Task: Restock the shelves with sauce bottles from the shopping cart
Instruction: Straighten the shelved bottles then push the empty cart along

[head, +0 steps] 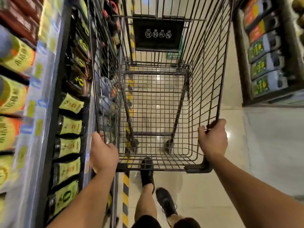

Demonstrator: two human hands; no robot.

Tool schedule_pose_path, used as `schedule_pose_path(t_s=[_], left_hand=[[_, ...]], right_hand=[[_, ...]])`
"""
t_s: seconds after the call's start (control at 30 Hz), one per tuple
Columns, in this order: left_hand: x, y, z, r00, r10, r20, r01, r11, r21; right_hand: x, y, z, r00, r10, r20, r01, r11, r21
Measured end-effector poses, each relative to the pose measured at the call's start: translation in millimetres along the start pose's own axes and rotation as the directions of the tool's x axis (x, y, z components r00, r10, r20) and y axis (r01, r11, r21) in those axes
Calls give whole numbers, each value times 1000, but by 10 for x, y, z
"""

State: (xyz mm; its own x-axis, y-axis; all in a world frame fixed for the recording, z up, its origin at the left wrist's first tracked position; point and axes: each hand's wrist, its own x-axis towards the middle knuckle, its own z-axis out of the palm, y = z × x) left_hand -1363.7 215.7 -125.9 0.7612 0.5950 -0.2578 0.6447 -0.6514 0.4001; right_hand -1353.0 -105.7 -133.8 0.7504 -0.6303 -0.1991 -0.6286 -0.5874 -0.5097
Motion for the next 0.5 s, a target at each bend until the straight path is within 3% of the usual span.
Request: schedule_pose_path(t_s=[0.5], left_hand=[[773,893,145,1000,30,-9,-30,998,-47]], right_hand=[[1049,-665,157,1000,-16,-1,16,1000,25]])
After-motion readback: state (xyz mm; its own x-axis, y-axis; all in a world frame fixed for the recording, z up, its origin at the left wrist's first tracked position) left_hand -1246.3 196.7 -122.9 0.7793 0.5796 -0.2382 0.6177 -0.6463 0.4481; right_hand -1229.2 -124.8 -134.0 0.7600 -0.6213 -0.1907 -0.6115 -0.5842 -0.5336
